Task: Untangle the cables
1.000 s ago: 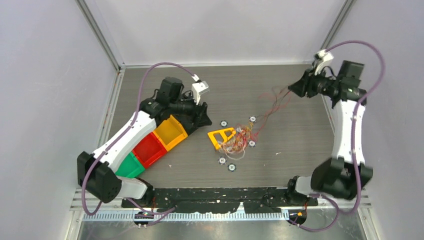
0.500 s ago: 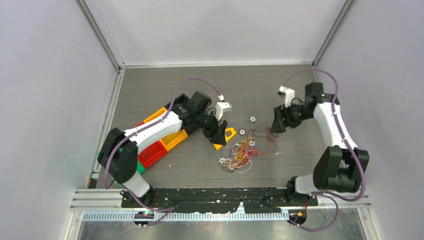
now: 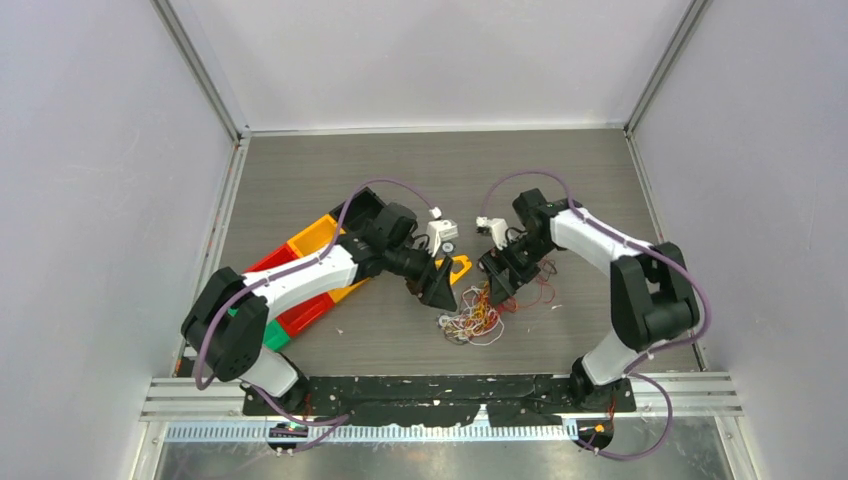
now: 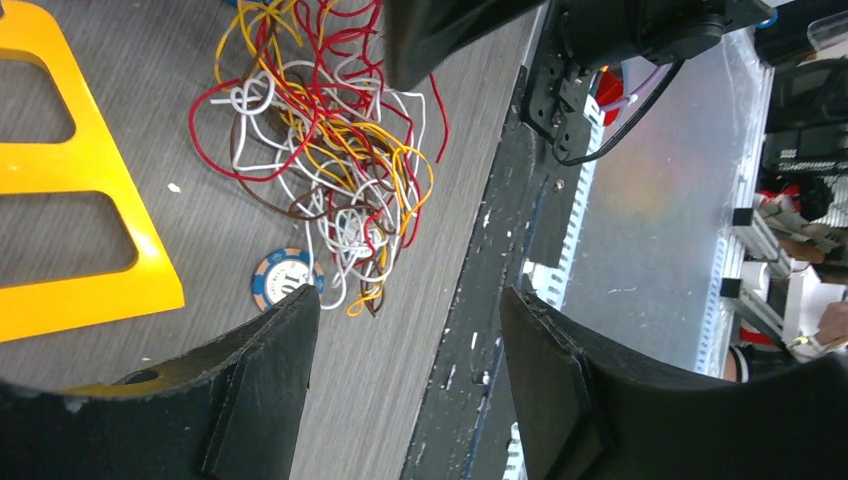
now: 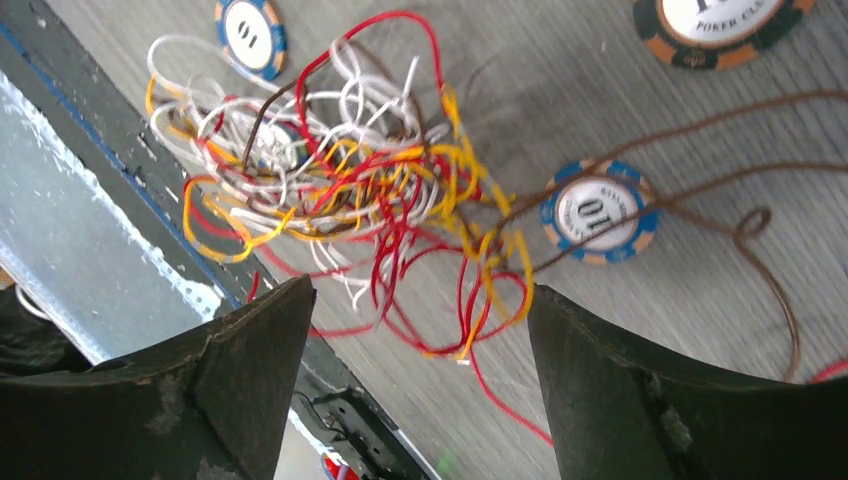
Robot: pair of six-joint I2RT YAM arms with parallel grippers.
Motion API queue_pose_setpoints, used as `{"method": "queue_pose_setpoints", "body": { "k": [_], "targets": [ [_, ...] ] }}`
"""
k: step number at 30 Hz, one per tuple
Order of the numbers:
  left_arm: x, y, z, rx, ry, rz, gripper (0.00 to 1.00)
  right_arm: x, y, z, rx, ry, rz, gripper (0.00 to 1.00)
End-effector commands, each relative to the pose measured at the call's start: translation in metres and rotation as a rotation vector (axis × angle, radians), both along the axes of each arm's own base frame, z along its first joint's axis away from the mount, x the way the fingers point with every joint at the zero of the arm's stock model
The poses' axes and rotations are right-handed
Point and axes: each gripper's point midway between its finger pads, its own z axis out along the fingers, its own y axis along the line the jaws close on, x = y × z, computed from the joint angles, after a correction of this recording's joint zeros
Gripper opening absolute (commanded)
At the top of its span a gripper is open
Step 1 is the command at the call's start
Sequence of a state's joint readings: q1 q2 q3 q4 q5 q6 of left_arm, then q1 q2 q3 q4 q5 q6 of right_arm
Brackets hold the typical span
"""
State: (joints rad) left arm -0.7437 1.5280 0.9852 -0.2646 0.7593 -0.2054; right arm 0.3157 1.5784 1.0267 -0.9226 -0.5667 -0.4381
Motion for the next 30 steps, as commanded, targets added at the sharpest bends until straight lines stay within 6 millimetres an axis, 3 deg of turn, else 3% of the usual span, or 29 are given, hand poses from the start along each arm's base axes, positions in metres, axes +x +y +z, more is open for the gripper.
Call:
{"method": "queue_pose_setpoints", "body": {
  "k": [1,5,6,7,8,9,14,16,22,24,25,27,28,30],
  "targets": [
    [0.007,-0.008,0.022,-0.109,-0.027,0.055,0.68,0.025,0.019,-0.013,-0.003,0.003,-0.055,0.82],
    [0.013,-0.006,0.02,-0.106,-0.015,0.092,0.68,0.027,0.032,-0.02,0.038,0.032,-0.041,0.66],
    [0.015,-0.005,0.019,-0.107,-0.011,0.102,0.68,0.025,0.036,-0.018,0.063,0.046,-0.034,0.47],
    [0.017,-0.004,0.019,-0.109,-0.008,0.111,0.68,0.024,0.037,-0.016,0.078,0.049,-0.024,0.35],
    [0.019,-0.003,0.019,-0.112,-0.008,0.115,0.68,0.021,0.043,-0.008,0.128,0.054,-0.007,0.15],
    [0.019,-0.003,0.02,-0.119,-0.013,0.107,0.68,0.017,0.045,0.001,0.156,0.057,0.02,0.1],
    [0.021,-0.005,0.043,-0.173,-0.177,0.013,0.73,0.002,0.061,0.088,0.4,-0.094,0.091,0.06],
    [0.023,-0.007,0.051,-0.177,-0.244,-0.014,0.75,0.0,0.064,0.114,0.447,-0.145,0.091,0.05],
    [0.03,-0.02,0.066,-0.182,-0.308,-0.024,0.78,-0.008,0.071,0.159,0.55,-0.188,0.09,0.06],
    [0.035,-0.022,0.065,-0.166,-0.314,-0.008,0.68,-0.009,0.072,0.17,0.58,-0.201,0.082,0.05],
    [0.038,-0.022,0.066,-0.156,-0.316,0.0,0.56,-0.009,0.073,0.175,0.593,-0.206,0.081,0.06],
    [0.04,-0.019,0.069,-0.141,-0.327,0.002,0.14,-0.002,0.066,0.181,0.596,-0.226,0.049,0.05],
    [0.039,-0.015,0.075,-0.151,-0.338,0.006,0.0,0.001,0.061,0.181,0.586,-0.239,0.043,0.05],
    [0.033,-0.006,0.088,-0.197,-0.345,0.0,0.0,0.016,0.042,0.173,0.506,-0.29,0.002,0.05]
  ]
}}
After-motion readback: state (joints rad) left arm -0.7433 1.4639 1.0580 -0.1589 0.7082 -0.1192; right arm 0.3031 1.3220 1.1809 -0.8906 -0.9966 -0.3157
